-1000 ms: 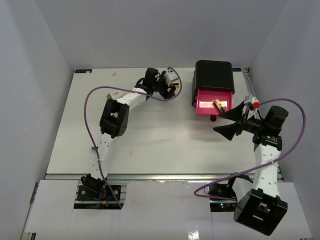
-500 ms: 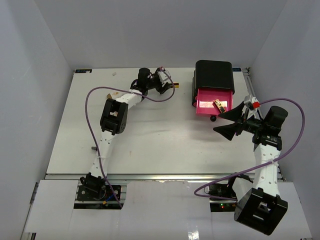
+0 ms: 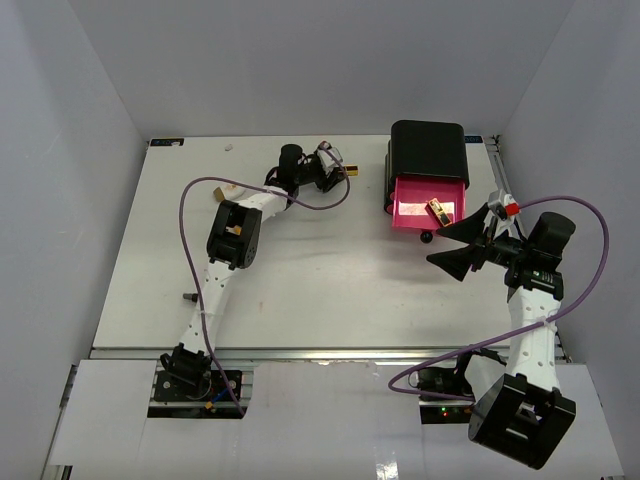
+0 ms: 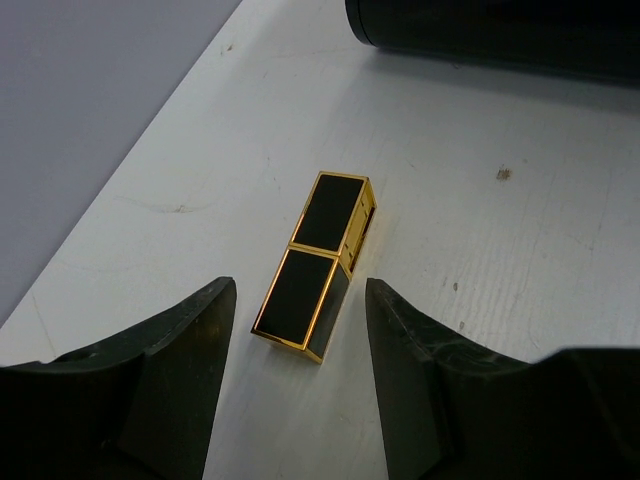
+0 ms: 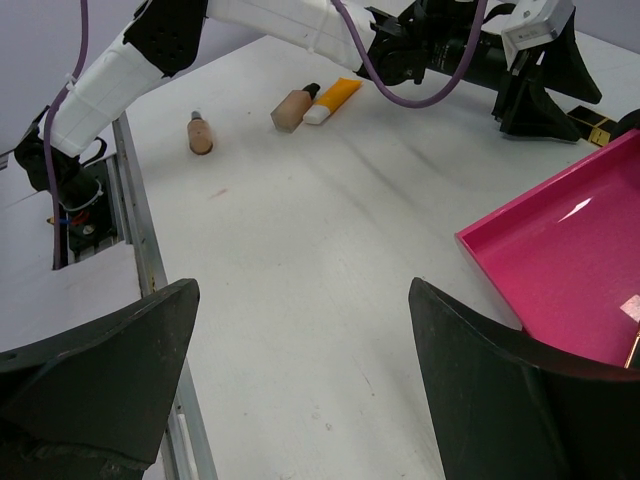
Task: Organize the makeup
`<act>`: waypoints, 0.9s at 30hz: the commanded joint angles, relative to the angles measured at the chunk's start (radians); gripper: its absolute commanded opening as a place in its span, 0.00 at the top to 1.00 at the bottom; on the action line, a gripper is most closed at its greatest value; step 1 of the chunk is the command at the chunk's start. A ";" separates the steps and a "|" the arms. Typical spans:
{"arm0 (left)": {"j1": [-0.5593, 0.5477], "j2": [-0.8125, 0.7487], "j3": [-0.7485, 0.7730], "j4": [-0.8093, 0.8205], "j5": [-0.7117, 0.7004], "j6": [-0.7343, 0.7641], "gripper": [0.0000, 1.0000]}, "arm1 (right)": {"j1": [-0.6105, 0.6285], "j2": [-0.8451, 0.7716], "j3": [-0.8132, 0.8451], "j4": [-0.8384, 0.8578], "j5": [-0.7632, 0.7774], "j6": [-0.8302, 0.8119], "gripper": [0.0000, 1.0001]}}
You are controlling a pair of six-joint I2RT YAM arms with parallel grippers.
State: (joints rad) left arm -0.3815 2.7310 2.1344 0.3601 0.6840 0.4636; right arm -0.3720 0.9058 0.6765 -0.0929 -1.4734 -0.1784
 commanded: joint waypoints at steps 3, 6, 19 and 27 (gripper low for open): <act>-0.018 0.013 0.037 0.043 0.026 -0.014 0.41 | -0.013 -0.004 0.004 0.039 -0.080 0.015 0.08; -0.026 0.015 0.029 0.030 0.042 -0.014 0.45 | -0.013 -0.003 0.006 0.038 -0.077 0.015 0.08; -0.065 -0.076 -0.094 -0.011 -0.004 -0.015 0.59 | -0.015 -0.025 0.001 0.040 -0.056 0.012 0.08; -0.080 -0.256 -0.385 0.074 -0.133 -0.095 0.80 | -0.015 -0.036 -0.013 0.058 -0.025 0.015 0.08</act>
State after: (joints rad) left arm -0.4540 2.6106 1.9002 0.4265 0.6111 0.4282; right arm -0.3805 0.8841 0.6730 -0.0775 -1.4742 -0.1661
